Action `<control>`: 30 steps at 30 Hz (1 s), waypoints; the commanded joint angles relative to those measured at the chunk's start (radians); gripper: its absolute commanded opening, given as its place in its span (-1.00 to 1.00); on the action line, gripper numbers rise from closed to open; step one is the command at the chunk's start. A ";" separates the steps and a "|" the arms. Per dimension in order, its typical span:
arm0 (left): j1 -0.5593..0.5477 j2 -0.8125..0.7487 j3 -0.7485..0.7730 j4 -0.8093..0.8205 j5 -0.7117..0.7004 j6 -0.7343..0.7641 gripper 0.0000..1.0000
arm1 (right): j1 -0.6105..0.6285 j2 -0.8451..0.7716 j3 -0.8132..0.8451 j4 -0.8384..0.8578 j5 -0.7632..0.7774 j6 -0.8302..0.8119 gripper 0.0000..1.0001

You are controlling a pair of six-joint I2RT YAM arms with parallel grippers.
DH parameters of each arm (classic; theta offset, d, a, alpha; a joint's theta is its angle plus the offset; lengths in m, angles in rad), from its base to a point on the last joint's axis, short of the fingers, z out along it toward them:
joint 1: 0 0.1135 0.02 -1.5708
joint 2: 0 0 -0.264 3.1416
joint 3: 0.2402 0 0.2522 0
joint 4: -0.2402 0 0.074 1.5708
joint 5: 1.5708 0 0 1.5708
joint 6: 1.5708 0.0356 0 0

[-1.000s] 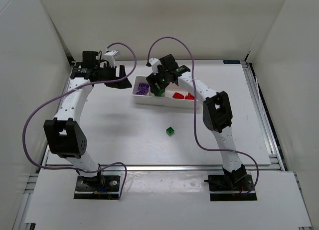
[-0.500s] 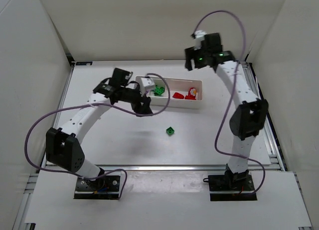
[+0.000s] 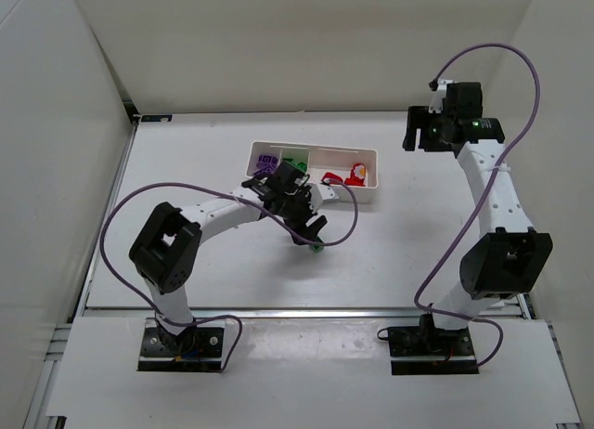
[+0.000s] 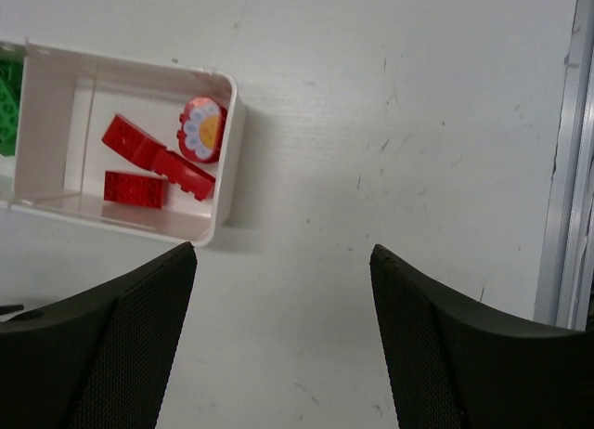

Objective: Sort the legos into containers by color

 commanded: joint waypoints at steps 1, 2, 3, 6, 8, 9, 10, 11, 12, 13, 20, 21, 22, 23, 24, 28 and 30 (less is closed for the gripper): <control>-0.025 0.021 0.015 0.073 -0.045 -0.061 0.66 | -0.004 -0.075 -0.028 -0.019 0.001 0.007 0.59; -0.028 0.042 0.021 0.071 -0.035 -0.064 0.65 | -0.004 -0.078 -0.034 -0.019 -0.004 0.004 0.59; -0.031 0.048 0.021 0.076 -0.011 -0.069 0.65 | -0.010 -0.084 -0.045 -0.019 -0.004 0.006 0.59; -0.046 0.068 0.009 0.094 0.020 -0.073 0.67 | -0.022 -0.097 -0.057 -0.022 -0.014 0.003 0.58; -0.057 0.080 0.006 0.097 0.020 -0.070 0.67 | -0.025 -0.101 -0.060 -0.019 -0.016 0.001 0.58; -0.064 0.084 0.004 0.097 0.021 -0.070 0.66 | -0.028 -0.106 -0.062 -0.019 -0.016 0.000 0.58; -0.068 0.087 0.003 0.097 0.020 -0.076 0.65 | -0.028 -0.109 -0.060 -0.019 -0.016 -0.001 0.58; -0.075 0.096 0.003 0.099 0.023 -0.076 0.65 | -0.031 -0.112 -0.065 -0.019 -0.016 -0.001 0.58; -0.080 0.097 -0.002 0.104 0.023 -0.082 0.64 | -0.031 -0.118 -0.067 -0.019 -0.016 -0.001 0.58; -0.083 0.102 -0.003 0.107 0.018 -0.082 0.63 | -0.034 -0.120 -0.070 -0.019 -0.016 -0.002 0.58; -0.114 0.160 0.000 0.113 -0.014 -0.101 0.52 | -0.047 -0.147 -0.094 -0.028 -0.019 -0.032 0.58; -0.114 0.165 0.000 0.113 -0.014 -0.101 0.51 | -0.050 -0.149 -0.096 -0.028 -0.019 -0.036 0.58; -0.114 0.168 -0.005 0.113 -0.018 -0.099 0.49 | -0.048 -0.152 -0.096 -0.028 -0.019 -0.037 0.58; -0.114 0.176 -0.009 0.116 -0.020 -0.099 0.48 | -0.050 -0.154 -0.097 -0.028 -0.020 -0.039 0.58; -0.114 0.176 -0.018 0.120 -0.032 -0.098 0.48 | -0.050 -0.154 -0.100 -0.028 -0.022 -0.039 0.58; -0.114 0.182 -0.034 0.131 -0.063 -0.085 0.29 | -0.050 -0.157 -0.108 -0.023 -0.030 -0.040 0.57; -0.115 0.183 -0.037 0.131 -0.083 -0.079 0.06 | -0.050 -0.152 -0.110 -0.022 -0.033 -0.043 0.56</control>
